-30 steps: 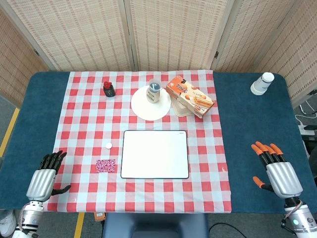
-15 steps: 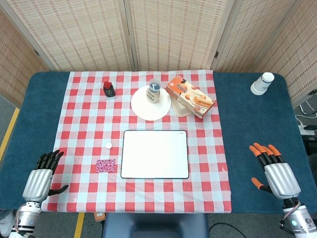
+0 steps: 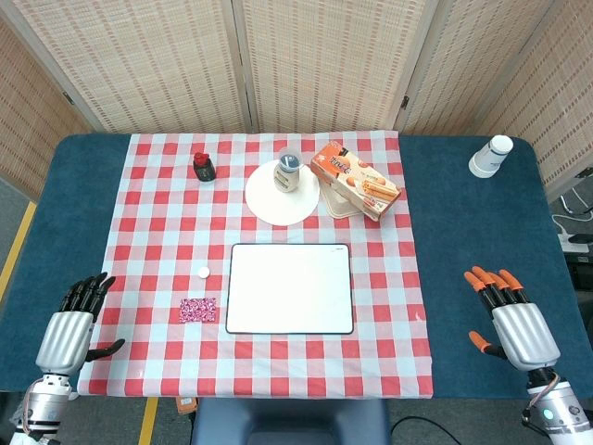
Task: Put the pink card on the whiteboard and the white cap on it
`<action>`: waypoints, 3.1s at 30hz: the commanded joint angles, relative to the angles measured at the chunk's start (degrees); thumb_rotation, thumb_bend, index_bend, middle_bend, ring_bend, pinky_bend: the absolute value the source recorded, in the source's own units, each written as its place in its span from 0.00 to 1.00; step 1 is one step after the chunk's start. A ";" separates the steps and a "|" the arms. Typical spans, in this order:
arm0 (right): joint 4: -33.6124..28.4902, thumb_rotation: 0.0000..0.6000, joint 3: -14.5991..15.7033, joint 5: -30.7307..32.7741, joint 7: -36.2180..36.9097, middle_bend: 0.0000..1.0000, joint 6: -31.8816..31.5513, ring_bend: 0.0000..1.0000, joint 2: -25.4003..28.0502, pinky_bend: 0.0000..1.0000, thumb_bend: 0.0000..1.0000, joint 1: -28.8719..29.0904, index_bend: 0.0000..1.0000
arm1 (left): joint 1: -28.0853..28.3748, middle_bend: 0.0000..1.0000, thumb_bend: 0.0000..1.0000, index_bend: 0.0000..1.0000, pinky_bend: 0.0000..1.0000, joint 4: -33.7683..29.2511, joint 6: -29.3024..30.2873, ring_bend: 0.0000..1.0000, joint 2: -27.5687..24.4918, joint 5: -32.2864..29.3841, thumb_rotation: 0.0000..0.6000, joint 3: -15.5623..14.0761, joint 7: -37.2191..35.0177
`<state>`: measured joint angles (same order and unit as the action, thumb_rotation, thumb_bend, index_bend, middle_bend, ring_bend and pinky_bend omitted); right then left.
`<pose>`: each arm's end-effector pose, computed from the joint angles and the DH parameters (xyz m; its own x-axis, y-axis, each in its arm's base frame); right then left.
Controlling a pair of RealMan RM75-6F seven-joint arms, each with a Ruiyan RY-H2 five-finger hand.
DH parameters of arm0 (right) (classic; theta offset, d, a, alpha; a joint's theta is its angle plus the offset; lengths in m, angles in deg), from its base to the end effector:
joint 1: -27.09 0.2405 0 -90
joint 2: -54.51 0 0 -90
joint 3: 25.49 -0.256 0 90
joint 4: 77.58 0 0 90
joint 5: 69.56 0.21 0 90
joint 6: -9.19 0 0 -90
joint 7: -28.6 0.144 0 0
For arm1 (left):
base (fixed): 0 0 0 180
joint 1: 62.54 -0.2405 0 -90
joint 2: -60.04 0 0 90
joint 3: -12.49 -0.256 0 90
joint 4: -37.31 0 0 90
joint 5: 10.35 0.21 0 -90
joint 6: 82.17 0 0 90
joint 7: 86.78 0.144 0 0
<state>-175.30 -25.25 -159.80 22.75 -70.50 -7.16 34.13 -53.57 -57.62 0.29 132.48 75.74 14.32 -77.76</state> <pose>-0.2885 -0.1774 0.1406 0.4592 -0.1264 0.8793 -0.8863 -0.1319 0.4439 -0.2752 0.1949 0.1010 0.3718 0.0510 0.9269 0.9256 -0.0965 -0.3660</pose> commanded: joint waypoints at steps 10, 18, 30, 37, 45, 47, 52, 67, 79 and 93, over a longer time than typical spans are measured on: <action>0.21 1.00 0.98 -2.90 -0.83 0.03 -1.10 0.00 -0.74 0.09 0.19 -0.26 0.09 | 4.48 0.95 0.17 0.25 1.00 -5.40 -10.41 0.95 -1.16 -3.03 1.00 -1.80 21.23; 0.65 1.00 1.38 -3.79 -0.26 0.03 -1.45 0.00 -0.66 0.09 0.19 -0.34 0.09 | 6.98 0.97 0.17 0.22 1.00 -14.01 -14.01 0.96 -0.10 -9.66 1.00 -1.48 33.58; 0.39 1.00 1.48 -3.67 0.03 0.03 -1.29 0.00 -0.29 0.09 0.19 -0.32 0.09 | 10.83 1.00 0.20 0.22 1.00 -15.65 -14.46 0.98 7.42 -15.64 1.00 1.05 39.51; 0.23 1.00 1.31 -3.32 0.65 0.03 -1.39 0.00 0.12 0.09 0.19 -0.34 0.09 | 11.62 1.00 0.21 0.22 1.00 -11.55 -10.78 0.99 14.44 -20.87 1.00 3.60 40.63; 0.20 1.00 1.33 -3.40 1.96 0.03 -1.33 0.00 0.79 0.09 0.19 -0.23 0.09 | 12.71 1.00 0.21 0.25 1.00 -3.31 -8.08 0.99 22.46 -24.10 1.00 4.53 42.27; 0.19 1.00 1.30 -3.46 2.22 0.03 -1.47 0.00 0.93 0.09 0.19 -0.25 0.09 | 13.20 1.00 0.21 0.25 1.00 -2.33 -8.58 0.99 23.25 -25.56 1.00 4.59 42.92; 0.29 1.00 1.18 -3.24 2.61 0.03 -1.50 0.00 1.07 0.09 0.19 -0.25 0.09 | 14.19 1.00 0.21 0.26 1.00 -1.25 -8.77 1.00 23.79 -27.21 1.00 5.03 43.45; 0.01 1.00 1.06 -2.69 1.51 0.03 -1.16 0.00 0.75 0.09 0.19 -0.22 0.09 | 19.61 1.00 0.23 0.28 1.00 -6.80 -10.59 1.00 21.42 -39.30 1.00 6.89 52.42; -0.06 1.00 0.86 -1.96 1.50 0.03 -0.49 0.00 0.82 0.09 0.19 0.03 0.09 | 24.09 1.00 0.24 0.27 1.00 -5.95 -10.03 1.00 22.02 -48.11 1.00 8.38 55.12; -0.18 1.00 0.79 -1.53 1.09 0.03 -0.14 0.00 0.73 0.09 0.19 0.12 0.09 | 26.67 1.00 0.24 0.27 1.00 -5.80 -8.20 1.00 21.77 -51.65 1.00 7.70 53.60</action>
<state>-175.47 -24.46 -161.34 23.84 -70.65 -6.43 34.26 -26.96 -63.47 -7.94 154.26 24.14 22.08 -24.09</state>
